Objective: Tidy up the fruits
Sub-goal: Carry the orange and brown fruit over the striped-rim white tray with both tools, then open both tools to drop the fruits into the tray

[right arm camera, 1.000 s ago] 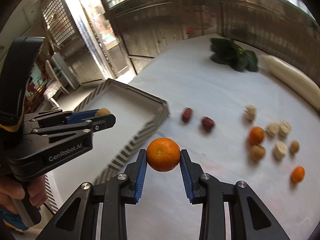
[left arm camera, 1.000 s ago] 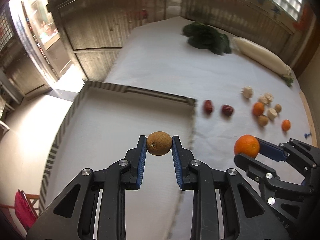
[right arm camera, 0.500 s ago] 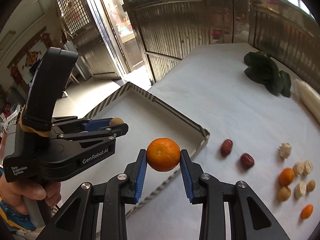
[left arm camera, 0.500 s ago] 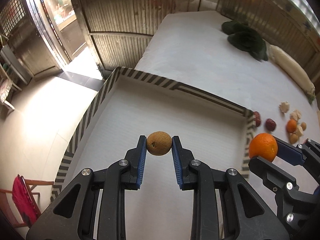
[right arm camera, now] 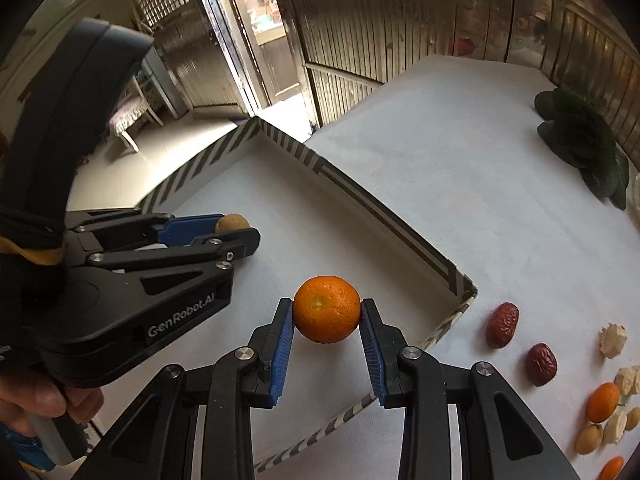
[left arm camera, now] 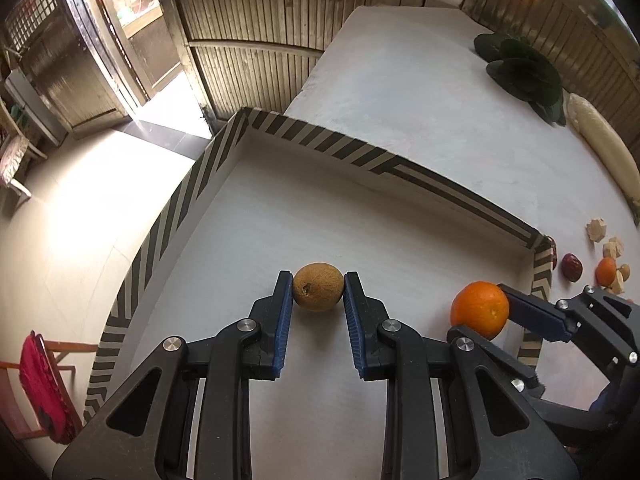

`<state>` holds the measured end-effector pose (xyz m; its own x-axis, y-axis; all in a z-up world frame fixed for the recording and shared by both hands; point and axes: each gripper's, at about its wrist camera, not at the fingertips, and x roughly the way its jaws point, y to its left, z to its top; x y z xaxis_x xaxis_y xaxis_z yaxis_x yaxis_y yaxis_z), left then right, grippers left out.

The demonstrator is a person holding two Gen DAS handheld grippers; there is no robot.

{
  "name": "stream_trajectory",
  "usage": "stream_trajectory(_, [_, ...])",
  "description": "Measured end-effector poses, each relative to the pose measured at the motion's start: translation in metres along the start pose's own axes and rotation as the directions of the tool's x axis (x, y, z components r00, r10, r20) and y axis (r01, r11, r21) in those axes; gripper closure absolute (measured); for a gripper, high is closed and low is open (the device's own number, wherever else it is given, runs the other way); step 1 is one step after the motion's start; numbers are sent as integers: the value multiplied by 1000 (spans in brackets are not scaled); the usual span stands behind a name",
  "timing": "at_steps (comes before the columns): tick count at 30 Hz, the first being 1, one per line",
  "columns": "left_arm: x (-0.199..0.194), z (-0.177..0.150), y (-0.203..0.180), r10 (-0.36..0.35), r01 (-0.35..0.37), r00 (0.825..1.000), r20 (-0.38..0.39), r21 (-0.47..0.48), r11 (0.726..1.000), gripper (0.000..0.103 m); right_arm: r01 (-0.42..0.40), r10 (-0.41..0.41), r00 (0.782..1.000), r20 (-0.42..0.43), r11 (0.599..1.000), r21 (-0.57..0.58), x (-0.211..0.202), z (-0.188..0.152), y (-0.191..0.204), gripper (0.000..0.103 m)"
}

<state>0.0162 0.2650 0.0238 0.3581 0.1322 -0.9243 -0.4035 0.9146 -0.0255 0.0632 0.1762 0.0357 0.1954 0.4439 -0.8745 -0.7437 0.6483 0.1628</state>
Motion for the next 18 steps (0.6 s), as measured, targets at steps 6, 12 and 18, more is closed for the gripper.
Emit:
stream_trajectory(6, [3,0,3,-28,28,1000,-8,-18,999,75,-16,16,1000,11,1000,-10,0,0,1,68])
stream_trajectory(12, [-10,-3,3,-26,27,999,24,-26,999,40,-20,19,998,63,1000,18,-26,-5,-5,63])
stream_trajectory(18, [-34,-9,-7,-54,54,996,66,-3,999,40,13,-26,988,150,996,90,-67,-22,-17,55])
